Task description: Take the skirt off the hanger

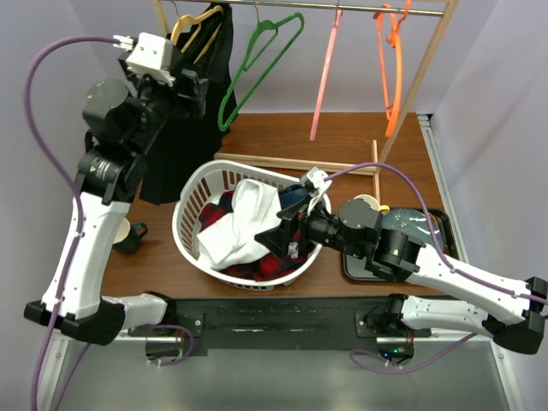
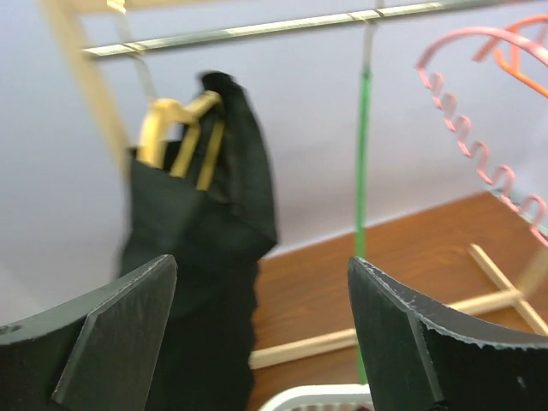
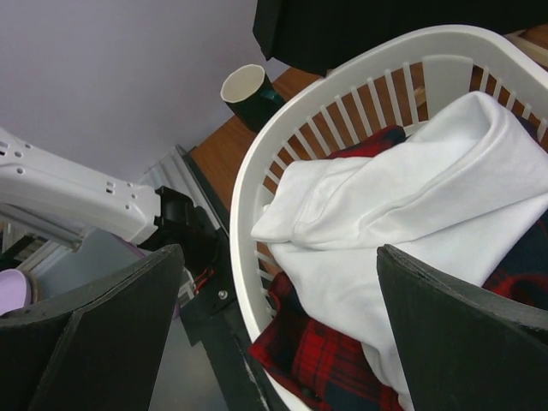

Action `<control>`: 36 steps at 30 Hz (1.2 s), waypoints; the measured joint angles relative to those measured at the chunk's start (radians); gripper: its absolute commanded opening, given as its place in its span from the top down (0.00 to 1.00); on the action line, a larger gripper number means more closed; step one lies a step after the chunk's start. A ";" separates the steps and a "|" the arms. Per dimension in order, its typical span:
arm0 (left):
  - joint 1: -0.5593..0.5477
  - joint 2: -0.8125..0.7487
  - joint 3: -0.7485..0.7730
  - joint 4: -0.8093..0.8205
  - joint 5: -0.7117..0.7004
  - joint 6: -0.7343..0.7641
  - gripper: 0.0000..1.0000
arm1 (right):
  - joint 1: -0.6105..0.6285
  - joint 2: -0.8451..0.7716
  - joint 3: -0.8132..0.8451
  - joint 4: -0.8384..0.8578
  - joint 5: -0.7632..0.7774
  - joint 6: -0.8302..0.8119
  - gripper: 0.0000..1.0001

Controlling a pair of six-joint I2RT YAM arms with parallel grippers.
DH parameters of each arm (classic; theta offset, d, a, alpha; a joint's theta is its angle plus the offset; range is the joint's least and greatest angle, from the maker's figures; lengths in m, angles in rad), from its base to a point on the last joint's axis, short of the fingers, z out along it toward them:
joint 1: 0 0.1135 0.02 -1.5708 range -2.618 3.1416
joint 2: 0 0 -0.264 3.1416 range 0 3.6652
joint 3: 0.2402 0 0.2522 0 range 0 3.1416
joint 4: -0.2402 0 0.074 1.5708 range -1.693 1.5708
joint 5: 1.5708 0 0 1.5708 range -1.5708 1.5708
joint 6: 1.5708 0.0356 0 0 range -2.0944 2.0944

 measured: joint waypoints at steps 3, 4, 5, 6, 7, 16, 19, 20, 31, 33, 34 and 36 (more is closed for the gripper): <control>0.000 -0.017 0.048 -0.029 -0.081 0.032 0.17 | 0.000 0.000 0.000 0.000 -0.003 0.000 0.02; 0.001 -0.008 0.083 -0.052 -0.106 0.044 0.17 | 0.000 0.000 0.000 0.000 -0.003 0.000 0.02; 0.002 0.006 0.121 -0.069 -0.126 0.049 0.17 | 0.000 0.000 0.000 0.000 -0.003 0.001 0.02; 0.003 0.025 0.159 -0.082 -0.143 0.055 0.17 | 0.000 0.000 0.000 0.000 -0.007 0.001 0.02; 0.006 0.047 0.196 -0.100 -0.156 0.058 0.17 | 0.000 0.000 0.000 0.000 -0.011 0.002 0.02; 0.082 0.223 0.329 -0.269 -0.201 0.059 0.21 | 0.000 0.000 0.000 -0.005 -0.021 0.009 0.02; 0.115 0.237 0.312 -0.293 -0.195 0.054 0.22 | 0.000 -0.007 -0.001 -0.012 -0.021 0.008 0.02; 0.126 0.237 0.303 -0.295 -0.188 0.052 0.22 | 0.000 -0.009 -0.001 -0.016 -0.021 0.008 0.02; 0.158 0.272 0.261 -0.256 -0.079 0.055 0.30 | 0.000 -0.021 -0.005 -0.031 -0.021 0.008 0.02; 0.158 0.283 0.249 -0.255 -0.069 0.056 0.30 | 0.000 -0.027 -0.007 -0.034 -0.021 0.008 0.02; 0.159 0.287 0.243 -0.254 -0.064 0.061 0.30 | 0.000 -0.029 -0.007 -0.035 -0.020 0.008 0.02; 0.159 0.291 0.228 -0.243 -0.049 0.064 0.28 | 0.000 -0.032 -0.007 -0.037 -0.020 0.008 0.02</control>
